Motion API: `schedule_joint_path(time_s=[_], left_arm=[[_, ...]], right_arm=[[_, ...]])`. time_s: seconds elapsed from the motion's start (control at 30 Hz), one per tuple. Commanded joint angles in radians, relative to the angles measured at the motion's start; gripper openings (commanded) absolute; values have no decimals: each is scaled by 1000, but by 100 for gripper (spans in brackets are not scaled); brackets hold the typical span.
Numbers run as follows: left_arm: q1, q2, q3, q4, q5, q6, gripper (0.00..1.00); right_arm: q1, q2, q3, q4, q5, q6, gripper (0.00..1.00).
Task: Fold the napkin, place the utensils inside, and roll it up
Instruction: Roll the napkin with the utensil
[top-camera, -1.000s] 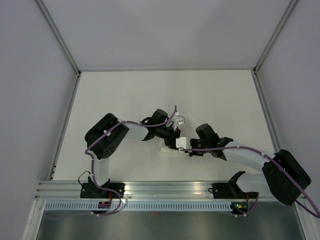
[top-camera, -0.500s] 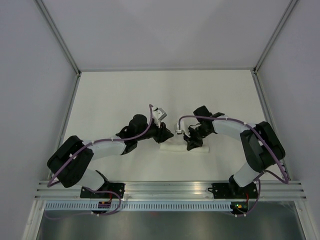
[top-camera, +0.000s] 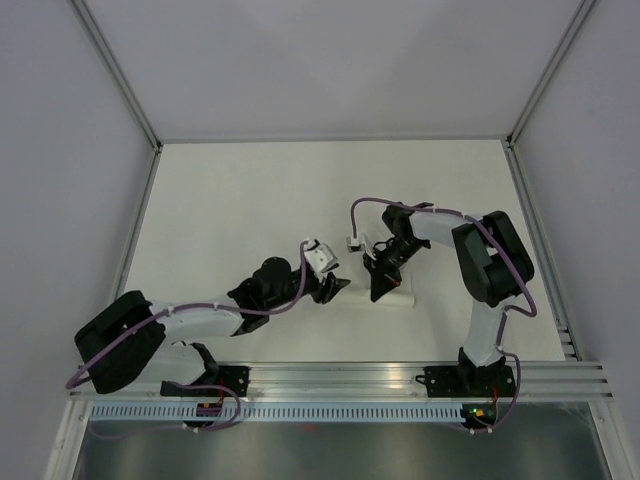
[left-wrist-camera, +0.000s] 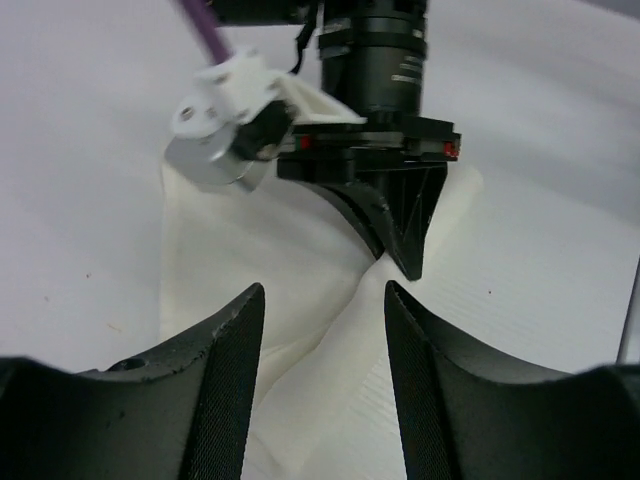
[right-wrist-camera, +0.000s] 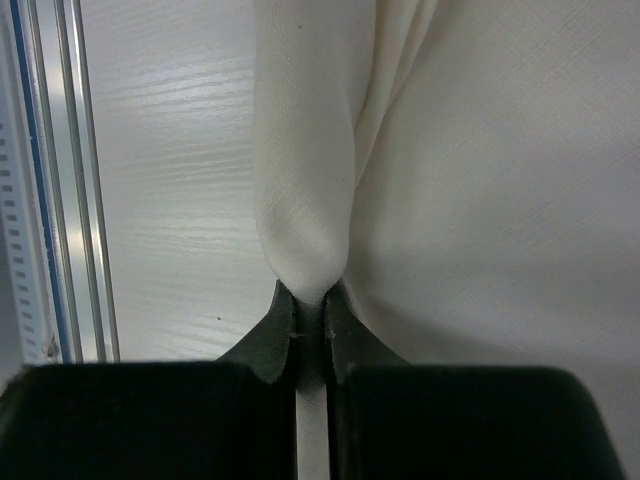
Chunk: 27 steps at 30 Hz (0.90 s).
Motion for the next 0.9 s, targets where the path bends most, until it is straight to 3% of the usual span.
schedule_joint_path(time_s=[0.0, 0.37, 0.67, 0.87], left_arm=[[-132, 56, 85, -88, -141, 280, 57], [-289, 332, 231, -181, -260, 561, 63], [-292, 444, 243, -164, -269, 635, 67], [-294, 495, 265, -196, -246, 631, 61]], right_arm=[[5, 100, -25, 7, 160, -68, 0], [-8, 154, 18, -39, 164, -70, 1], [-18, 178, 34, -48, 170, -68, 1], [-23, 189, 50, -54, 173, -65, 1]])
